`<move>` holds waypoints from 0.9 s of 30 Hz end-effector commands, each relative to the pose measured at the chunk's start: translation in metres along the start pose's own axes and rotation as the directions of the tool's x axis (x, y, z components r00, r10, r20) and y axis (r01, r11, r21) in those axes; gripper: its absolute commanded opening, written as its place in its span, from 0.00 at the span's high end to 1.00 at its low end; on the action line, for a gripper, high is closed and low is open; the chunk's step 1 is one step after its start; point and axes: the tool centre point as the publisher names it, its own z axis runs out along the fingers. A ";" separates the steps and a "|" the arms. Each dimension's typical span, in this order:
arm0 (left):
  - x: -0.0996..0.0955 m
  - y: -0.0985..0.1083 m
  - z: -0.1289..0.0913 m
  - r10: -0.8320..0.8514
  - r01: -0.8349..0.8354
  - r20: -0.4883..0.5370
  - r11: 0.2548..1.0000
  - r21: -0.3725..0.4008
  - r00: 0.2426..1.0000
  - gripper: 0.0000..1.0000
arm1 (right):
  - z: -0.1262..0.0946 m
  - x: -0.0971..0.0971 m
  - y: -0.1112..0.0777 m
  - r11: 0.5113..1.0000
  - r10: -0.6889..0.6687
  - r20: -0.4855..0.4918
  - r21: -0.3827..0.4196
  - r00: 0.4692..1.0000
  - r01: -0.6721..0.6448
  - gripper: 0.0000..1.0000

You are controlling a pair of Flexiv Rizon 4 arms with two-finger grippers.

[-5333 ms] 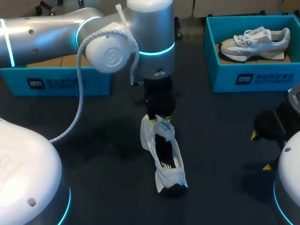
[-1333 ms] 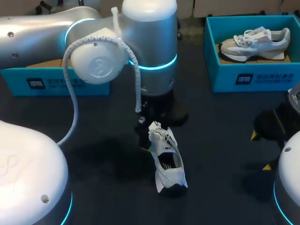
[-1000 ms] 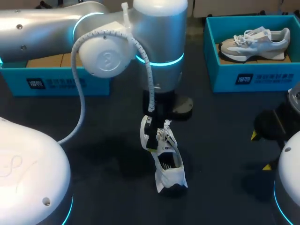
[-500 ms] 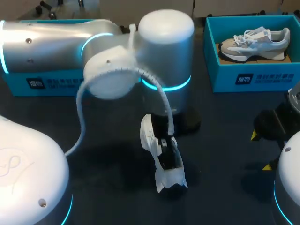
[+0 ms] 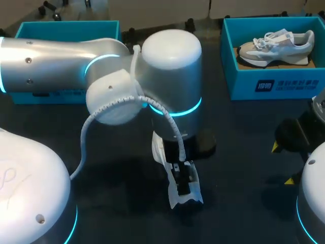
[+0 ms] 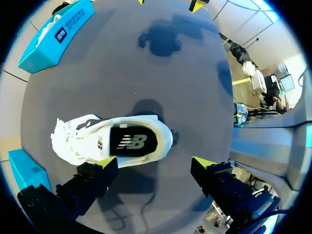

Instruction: Take the shoe out of the shoebox, open the shoe tongue, remove and reinsert the insole, then place the shoe into the shoebox

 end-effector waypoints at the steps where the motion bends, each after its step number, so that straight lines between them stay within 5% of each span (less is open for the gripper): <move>1: 0.010 -0.016 0.024 -0.015 0.015 0.031 1.000 -0.016 0.999 0.00 | 0.000 0.002 0.000 1.000 0.000 0.004 0.000 1.000 0.000 0.00; 27: 0.016 -0.024 0.074 -0.017 0.019 0.046 0.999 -0.050 0.999 0.03 | 0.000 0.002 0.000 1.000 0.000 0.004 0.000 1.000 0.000 0.00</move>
